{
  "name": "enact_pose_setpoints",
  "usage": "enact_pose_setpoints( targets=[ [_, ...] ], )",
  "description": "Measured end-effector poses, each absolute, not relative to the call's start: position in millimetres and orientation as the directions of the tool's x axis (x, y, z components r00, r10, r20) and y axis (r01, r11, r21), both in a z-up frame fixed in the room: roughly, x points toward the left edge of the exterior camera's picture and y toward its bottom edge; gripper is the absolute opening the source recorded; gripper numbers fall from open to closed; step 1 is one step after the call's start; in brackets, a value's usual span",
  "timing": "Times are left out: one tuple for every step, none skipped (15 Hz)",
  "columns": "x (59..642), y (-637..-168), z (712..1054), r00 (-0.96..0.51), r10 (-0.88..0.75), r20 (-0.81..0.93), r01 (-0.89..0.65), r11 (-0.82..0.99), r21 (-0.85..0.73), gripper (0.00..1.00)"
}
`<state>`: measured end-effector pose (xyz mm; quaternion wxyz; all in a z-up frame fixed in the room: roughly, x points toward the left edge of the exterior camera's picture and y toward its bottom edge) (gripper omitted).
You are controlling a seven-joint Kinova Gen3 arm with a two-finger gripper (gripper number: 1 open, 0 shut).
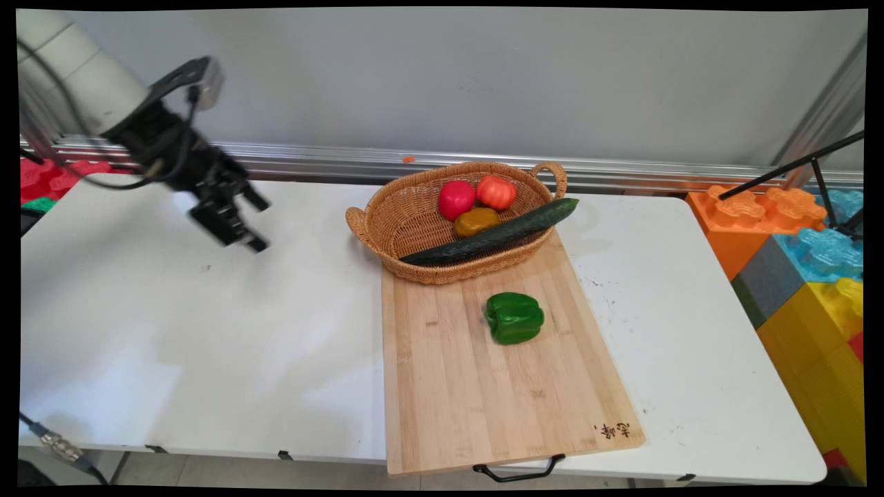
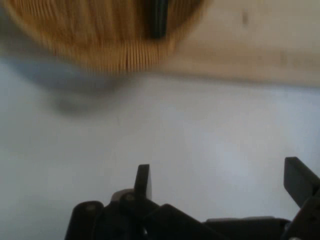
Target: Pick up the cucumber from the vegetable basket
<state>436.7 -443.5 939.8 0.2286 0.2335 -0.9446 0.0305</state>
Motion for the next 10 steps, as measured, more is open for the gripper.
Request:
enact_pose_setpoints(
  targets=[
    [429,-448,941,-0.781,-0.423,0.459,-0.455,0.889,0.047,1.00],
    [416,-456,943,-0.774,-0.419,0.476,-0.454,0.890,0.044,1.00],
    [408,-461,944,-0.769,-0.417,0.485,-0.455,0.889,0.044,1.00],
    [397,-470,944,-0.762,-0.417,0.495,-0.457,0.888,0.044,1.00],
    [384,-480,943,-0.755,-0.421,0.503,-0.462,0.886,0.048,1.00],
    [371,-490,942,-0.749,-0.426,0.508,-0.467,0.883,0.053,1.00],
    [360,-499,939,-0.744,-0.432,0.510,-0.470,0.881,0.061,1.00],
    [348,-509,935,-0.739,-0.438,0.513,-0.474,0.878,0.068,1.00],
    [336,-519,931,-0.734,-0.444,0.514,-0.477,0.876,0.075,1.00],
    [327,-528,925,-0.730,-0.451,0.514,-0.481,0.873,0.083,1.00]
  ],
)
